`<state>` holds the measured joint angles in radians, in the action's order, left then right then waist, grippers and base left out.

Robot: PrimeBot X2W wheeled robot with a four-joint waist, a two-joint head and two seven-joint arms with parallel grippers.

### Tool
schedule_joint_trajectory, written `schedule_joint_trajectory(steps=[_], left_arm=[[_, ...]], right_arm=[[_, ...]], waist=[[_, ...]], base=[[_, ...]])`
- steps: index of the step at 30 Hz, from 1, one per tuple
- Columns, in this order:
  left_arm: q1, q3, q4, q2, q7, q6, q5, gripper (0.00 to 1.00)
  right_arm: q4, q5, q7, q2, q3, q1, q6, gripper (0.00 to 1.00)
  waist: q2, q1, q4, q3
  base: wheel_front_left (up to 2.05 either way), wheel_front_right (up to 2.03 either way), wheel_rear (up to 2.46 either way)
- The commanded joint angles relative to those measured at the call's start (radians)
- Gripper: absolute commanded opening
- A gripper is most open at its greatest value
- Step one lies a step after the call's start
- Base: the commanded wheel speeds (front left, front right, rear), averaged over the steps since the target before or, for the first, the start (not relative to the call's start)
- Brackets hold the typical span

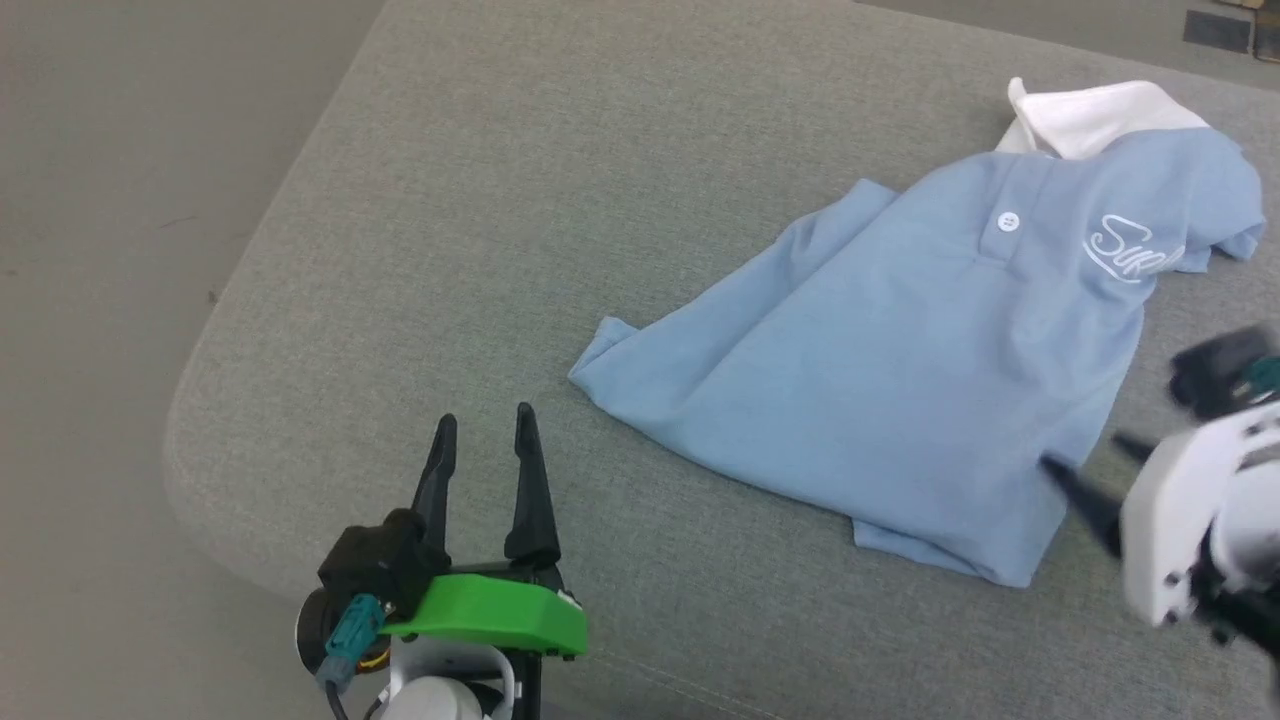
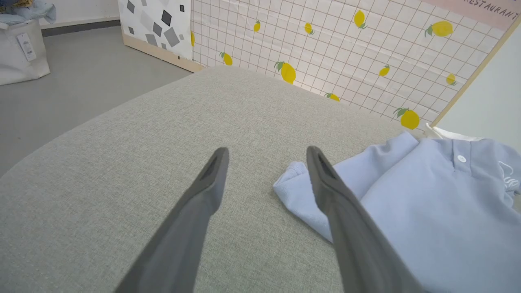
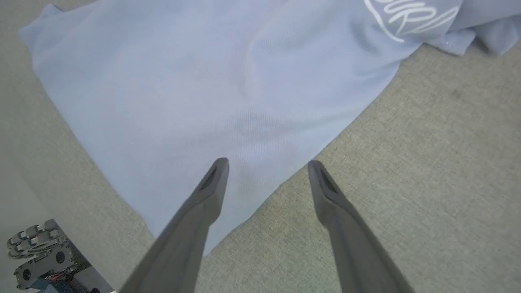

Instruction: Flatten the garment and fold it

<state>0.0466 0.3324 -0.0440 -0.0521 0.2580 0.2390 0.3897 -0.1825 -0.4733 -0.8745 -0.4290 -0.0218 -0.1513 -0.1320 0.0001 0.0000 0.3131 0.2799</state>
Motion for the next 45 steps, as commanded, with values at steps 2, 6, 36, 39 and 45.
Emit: schedule_joint_trajectory(steps=[2,6,36,39,45], left_arm=[[-0.01,0.001,0.005,0.002,0.004,-0.005,-0.008,1.0],[-0.012,0.007,0.01,0.002,0.004,-0.008,-0.005,1.0],[-0.105,-0.086,0.028,0.002,0.004,-0.041,-0.046,1.0],[-0.096,-0.086,0.031,0.002,0.004,-0.043,-0.047,1.0],[-0.083,-0.086,0.043,0.002,0.004,-0.044,-0.051,1.0]], right_arm=[[0.011,0.027,-0.027,0.003,-0.038,0.021,0.001,1.0],[0.091,0.112,-0.019,0.01,-0.099,-0.001,0.001,1.0],[-0.228,0.074,-0.09,0.202,0.49,0.435,0.001,0.0],[-0.162,0.123,-0.003,0.243,0.506,0.415,0.001,0.8],[-0.096,0.165,0.138,0.291,0.453,0.304,0.001,1.0]], waist=[[-0.0001,0.0,0.017,-0.006],[-0.0001,0.0,0.039,-0.012],[-0.0001,0.0,-0.126,-0.116],[-0.0001,0.0,-0.134,-0.105],[-0.0001,0.0,-0.149,-0.11]], base=[[0.0,0.0,0.0],[0.0,0.0,0.0],[0.0,0.0,0.0],[0.0,0.0,0.0],[0.0,0.0,0.0]])
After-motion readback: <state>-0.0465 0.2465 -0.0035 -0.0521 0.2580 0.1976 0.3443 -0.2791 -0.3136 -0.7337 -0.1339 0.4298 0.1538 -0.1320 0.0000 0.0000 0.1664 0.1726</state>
